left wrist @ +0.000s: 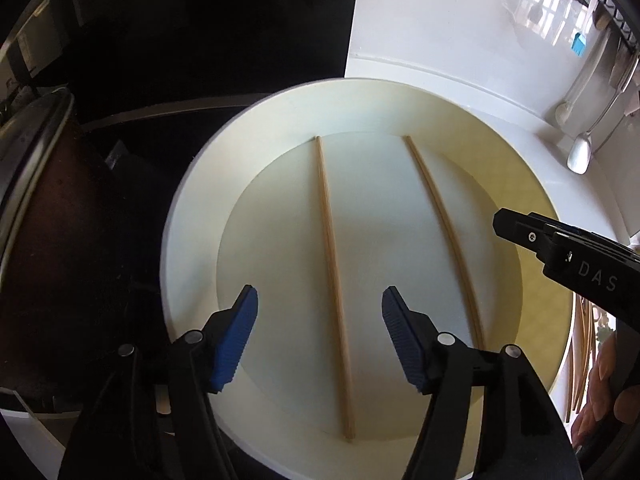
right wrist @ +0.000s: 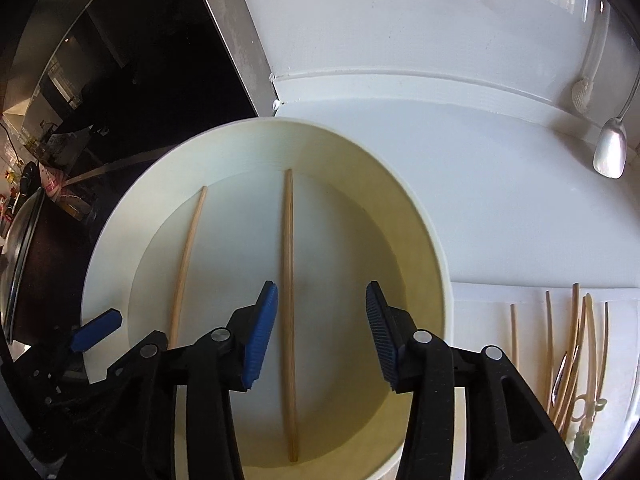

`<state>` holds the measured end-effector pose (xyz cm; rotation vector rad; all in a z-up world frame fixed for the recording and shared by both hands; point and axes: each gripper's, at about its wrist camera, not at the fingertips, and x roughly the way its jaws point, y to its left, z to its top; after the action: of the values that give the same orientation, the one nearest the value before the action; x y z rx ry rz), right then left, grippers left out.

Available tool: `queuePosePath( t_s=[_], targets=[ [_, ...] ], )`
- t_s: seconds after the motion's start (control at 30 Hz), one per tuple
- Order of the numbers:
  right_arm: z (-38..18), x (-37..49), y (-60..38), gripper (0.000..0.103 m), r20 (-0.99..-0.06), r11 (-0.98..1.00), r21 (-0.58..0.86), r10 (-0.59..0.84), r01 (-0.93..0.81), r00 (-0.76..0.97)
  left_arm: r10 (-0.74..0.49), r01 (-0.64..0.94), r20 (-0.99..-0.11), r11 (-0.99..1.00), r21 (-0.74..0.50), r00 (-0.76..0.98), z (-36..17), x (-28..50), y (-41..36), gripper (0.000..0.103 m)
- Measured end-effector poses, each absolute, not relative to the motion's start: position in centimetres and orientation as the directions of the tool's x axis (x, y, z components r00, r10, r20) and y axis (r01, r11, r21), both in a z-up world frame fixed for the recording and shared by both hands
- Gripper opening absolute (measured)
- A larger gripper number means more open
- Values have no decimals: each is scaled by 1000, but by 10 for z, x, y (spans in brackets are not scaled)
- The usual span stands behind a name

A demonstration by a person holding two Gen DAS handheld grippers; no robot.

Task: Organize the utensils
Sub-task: 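Open both grippers to drop the chopsticks into the basin, then withdraw both grippers from the basin back over the cutting board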

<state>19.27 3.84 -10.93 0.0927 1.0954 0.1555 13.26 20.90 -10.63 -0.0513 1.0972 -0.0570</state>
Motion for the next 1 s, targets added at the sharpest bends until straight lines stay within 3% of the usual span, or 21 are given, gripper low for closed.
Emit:
queuePosePath(
  t_s=[0.17, 0.53, 0.67, 1.0],
  targets=[
    [-90, 185, 30, 53, -852, 983, 150, 182, -104, 490, -69, -17, -883, 996, -87, 465, -93, 124, 220, 74],
    [-77, 169, 45, 56, -828, 976, 174, 219, -134, 517, -68, -53, -862, 993, -109, 502, -68, 106, 232, 83],
    [-66, 152, 42, 64, -810, 976, 177, 219, -129, 544, -86, -16, -858, 994, -109, 506, -61, 98, 226, 86],
    [-58, 103, 0, 67, -805, 981, 188, 126, 47, 580, -125, 103, -823, 991, -82, 554, -46, 81, 199, 91]
  ],
)
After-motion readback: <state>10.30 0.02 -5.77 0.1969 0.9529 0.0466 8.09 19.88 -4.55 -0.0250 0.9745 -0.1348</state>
